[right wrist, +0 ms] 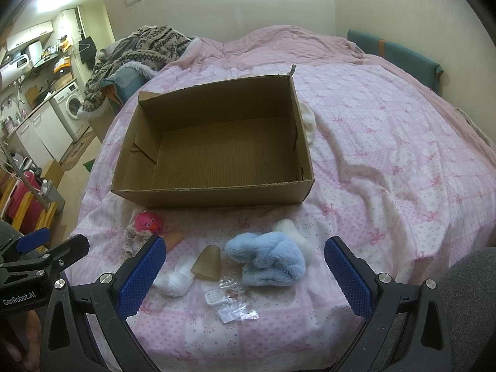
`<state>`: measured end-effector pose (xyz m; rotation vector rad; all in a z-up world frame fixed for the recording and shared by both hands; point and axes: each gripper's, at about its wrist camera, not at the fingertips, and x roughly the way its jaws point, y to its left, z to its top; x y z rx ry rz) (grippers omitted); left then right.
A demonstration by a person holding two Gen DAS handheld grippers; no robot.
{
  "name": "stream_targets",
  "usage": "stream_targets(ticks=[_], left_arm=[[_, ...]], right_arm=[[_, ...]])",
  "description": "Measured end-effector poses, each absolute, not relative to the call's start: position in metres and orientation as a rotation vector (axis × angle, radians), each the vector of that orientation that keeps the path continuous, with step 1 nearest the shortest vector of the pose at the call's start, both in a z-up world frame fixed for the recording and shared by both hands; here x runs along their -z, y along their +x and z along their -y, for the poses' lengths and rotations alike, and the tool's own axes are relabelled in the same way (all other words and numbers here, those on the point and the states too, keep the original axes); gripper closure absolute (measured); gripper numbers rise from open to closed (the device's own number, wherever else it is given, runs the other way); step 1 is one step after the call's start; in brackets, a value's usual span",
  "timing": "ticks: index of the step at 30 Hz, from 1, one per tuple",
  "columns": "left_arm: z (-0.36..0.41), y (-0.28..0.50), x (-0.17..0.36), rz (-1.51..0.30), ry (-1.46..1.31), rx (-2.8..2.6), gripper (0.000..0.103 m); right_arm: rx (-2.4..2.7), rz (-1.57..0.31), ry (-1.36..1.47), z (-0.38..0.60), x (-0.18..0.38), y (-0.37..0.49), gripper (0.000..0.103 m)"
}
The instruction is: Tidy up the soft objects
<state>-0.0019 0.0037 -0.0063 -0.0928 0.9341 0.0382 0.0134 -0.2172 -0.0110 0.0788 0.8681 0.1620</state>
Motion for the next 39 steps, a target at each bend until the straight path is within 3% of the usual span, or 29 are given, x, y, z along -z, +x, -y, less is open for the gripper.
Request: stream_targets(ticks=[39], left_arm=[[-0.0006, -0.0032, 0.0052, -0.948, -0.103, -0.035, 0.0]], right_arm=[[-0.164, -0.874, 0.078, 0.2173, 0.0136, 0.014, 0.0]])
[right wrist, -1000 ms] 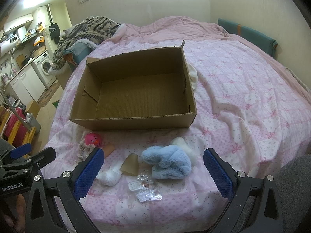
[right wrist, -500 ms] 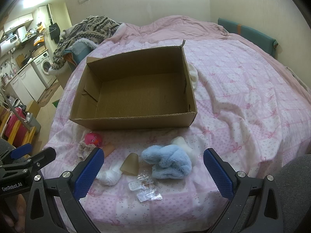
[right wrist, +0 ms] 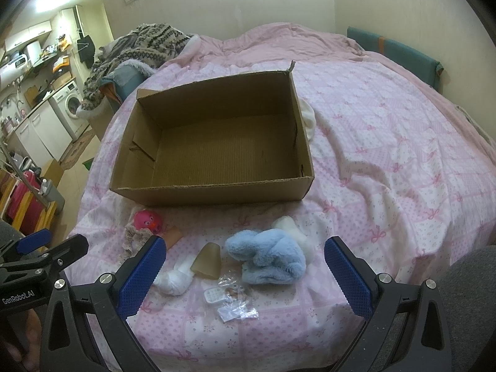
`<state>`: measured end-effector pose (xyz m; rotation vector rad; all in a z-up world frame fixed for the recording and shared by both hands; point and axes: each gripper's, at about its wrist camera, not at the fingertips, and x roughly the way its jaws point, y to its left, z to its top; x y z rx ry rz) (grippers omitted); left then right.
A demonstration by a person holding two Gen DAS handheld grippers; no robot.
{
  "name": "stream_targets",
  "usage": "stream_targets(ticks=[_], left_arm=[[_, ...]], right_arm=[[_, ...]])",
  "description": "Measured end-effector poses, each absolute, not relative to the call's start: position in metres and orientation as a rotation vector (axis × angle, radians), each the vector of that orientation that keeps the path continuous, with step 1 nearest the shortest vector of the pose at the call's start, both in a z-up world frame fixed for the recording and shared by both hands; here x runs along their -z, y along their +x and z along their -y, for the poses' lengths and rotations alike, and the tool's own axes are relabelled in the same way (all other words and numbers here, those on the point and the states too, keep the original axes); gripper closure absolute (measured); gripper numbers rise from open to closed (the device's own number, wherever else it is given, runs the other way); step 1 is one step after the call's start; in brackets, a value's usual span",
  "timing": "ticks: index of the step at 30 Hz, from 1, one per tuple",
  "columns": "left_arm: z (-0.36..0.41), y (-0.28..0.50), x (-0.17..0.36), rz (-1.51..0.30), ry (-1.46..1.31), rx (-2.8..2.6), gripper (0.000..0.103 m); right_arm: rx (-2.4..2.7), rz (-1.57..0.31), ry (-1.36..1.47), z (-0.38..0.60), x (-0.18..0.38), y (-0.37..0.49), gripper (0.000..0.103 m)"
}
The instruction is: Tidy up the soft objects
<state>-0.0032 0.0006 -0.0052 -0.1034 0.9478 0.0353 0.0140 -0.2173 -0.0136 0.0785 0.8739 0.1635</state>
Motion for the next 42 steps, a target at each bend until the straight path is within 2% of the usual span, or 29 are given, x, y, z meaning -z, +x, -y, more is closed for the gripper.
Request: stream_targets(ticks=[24, 30, 36, 38, 42], left_arm=[[-0.011, 0.001, 0.008, -0.981, -0.122, -0.079, 0.0], [-0.037, 0.022, 0.018, -1.111, -0.2, -0.147, 0.0], [-0.047, 0.039, 0.053, -1.301, -0.256, -0.146, 0.001], [-0.039, 0.041, 0.064, -1.354, -0.253, -0.116, 0.003], [-0.024, 0.046, 0.08, -1.42, -0.285, -0.043, 0.018]], right_arm=[[-0.193, -0.883, 0.148, 0.226, 0.013, 0.014, 0.0], [-0.206, -0.997, 0.239, 0.242, 0.016, 0.03, 0.0], [-0.18, -1.16, 0.269, 0.255, 0.034, 0.057, 0.0], [-0.193, -1.217, 0.276, 0.257, 0.043, 0.066, 0.0], [-0.202, -1.283, 0.277, 0.258, 0.056, 0.078, 0.0]])
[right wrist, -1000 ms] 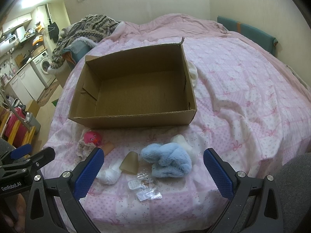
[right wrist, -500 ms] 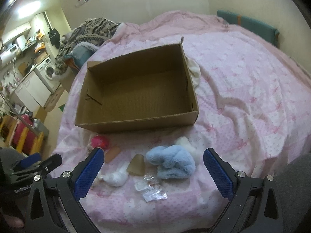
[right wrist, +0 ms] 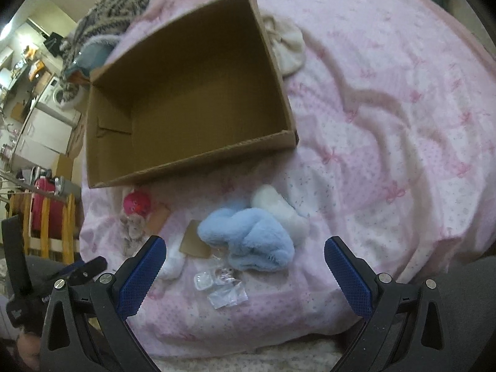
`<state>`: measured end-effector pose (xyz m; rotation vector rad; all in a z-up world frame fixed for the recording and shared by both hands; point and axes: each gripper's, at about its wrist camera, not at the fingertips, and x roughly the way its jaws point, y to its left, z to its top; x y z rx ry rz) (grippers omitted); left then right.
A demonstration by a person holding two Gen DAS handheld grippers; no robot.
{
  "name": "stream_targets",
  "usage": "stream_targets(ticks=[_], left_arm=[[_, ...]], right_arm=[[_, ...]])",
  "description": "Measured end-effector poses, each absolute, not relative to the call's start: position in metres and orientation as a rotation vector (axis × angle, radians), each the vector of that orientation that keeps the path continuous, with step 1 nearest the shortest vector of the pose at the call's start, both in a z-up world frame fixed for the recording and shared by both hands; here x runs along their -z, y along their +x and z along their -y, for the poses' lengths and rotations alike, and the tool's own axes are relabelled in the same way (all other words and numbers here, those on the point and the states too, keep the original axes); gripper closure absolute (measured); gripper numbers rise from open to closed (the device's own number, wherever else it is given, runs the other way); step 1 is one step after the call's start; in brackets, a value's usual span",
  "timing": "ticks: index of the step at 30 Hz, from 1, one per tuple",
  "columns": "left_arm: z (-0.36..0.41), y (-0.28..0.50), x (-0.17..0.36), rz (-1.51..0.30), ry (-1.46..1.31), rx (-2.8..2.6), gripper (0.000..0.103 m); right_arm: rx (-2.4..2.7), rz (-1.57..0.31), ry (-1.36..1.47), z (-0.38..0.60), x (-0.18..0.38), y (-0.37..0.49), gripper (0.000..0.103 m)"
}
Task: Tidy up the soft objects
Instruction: 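Grasp the white scrunchie with the left tool while the right tool grasps the blue plush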
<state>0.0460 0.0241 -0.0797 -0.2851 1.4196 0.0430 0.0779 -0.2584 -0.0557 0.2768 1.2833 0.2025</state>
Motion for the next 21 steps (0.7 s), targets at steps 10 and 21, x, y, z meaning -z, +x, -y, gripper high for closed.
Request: stream_targets(ticks=[10, 21], left_arm=[[-0.01, 0.054, 0.123, -1.544, -0.374, 0.014, 0.082], [-0.04, 0.037, 0.046, -1.4, -0.335, 0.04, 0.092]], right_arm=[[-0.17, -1.302, 0.32, 0.271, 0.073, 0.088, 0.0], [-0.195, -1.33, 0.386, 0.275, 0.074, 0.092, 0.0]])
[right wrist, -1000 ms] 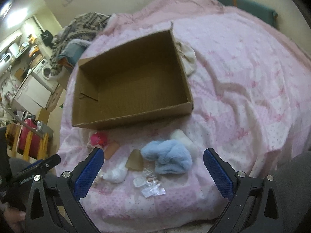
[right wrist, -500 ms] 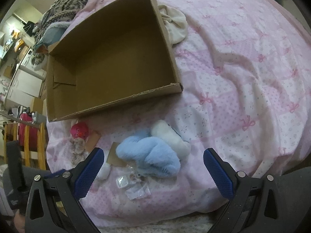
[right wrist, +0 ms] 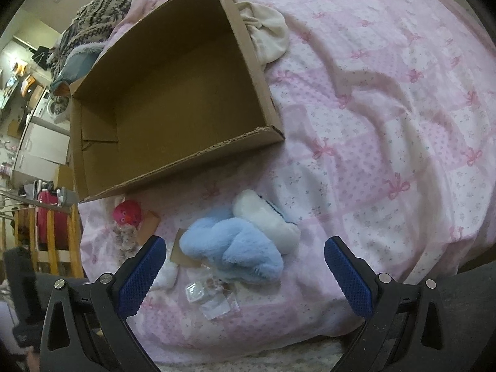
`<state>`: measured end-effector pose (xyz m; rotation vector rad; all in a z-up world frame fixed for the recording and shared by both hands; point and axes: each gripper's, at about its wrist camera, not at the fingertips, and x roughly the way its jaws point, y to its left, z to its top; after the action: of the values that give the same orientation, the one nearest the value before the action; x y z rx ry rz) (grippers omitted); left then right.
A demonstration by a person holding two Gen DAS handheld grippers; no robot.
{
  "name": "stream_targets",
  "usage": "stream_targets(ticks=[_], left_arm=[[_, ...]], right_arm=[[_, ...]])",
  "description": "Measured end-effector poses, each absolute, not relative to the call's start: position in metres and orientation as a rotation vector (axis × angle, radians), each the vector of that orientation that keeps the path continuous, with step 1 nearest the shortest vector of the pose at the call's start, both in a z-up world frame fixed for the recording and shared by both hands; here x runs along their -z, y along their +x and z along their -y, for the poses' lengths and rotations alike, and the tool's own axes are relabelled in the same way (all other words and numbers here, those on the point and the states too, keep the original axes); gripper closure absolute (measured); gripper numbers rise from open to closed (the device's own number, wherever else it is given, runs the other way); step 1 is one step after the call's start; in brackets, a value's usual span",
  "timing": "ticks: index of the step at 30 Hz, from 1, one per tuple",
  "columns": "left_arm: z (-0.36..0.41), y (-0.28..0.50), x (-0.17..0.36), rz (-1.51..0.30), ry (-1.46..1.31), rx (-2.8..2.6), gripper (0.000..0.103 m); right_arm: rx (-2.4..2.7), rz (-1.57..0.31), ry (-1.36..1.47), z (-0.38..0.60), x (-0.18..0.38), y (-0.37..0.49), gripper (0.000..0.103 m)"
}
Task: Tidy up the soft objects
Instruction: 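Grasp the white scrunchie with the left tool while the right tool grasps the blue plush, then carry the white scrunchie and blue plush over the cardboard box with both tools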
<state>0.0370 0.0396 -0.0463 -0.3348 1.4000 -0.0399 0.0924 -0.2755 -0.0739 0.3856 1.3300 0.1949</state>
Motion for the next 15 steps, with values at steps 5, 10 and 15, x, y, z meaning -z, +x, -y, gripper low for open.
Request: stream_targets(ticks=[5, 10, 15], left_arm=[[-0.054, 0.056, 0.022, -1.316, -0.279, -0.016, 0.092], [-0.052, 0.065, 0.035, -1.303, -0.26, -0.038, 0.092], [-0.049, 0.069, 0.06, -1.325, -0.254, -0.058, 0.092]], right_arm=[[-0.207, -1.416, 0.365, 0.261, 0.088, 0.1, 0.0], [-0.18, -1.437, 0.246, 0.243, 0.101, 0.111, 0.0], [-0.201, -1.442, 0.22, 0.237, 0.114, 0.11, 0.002]])
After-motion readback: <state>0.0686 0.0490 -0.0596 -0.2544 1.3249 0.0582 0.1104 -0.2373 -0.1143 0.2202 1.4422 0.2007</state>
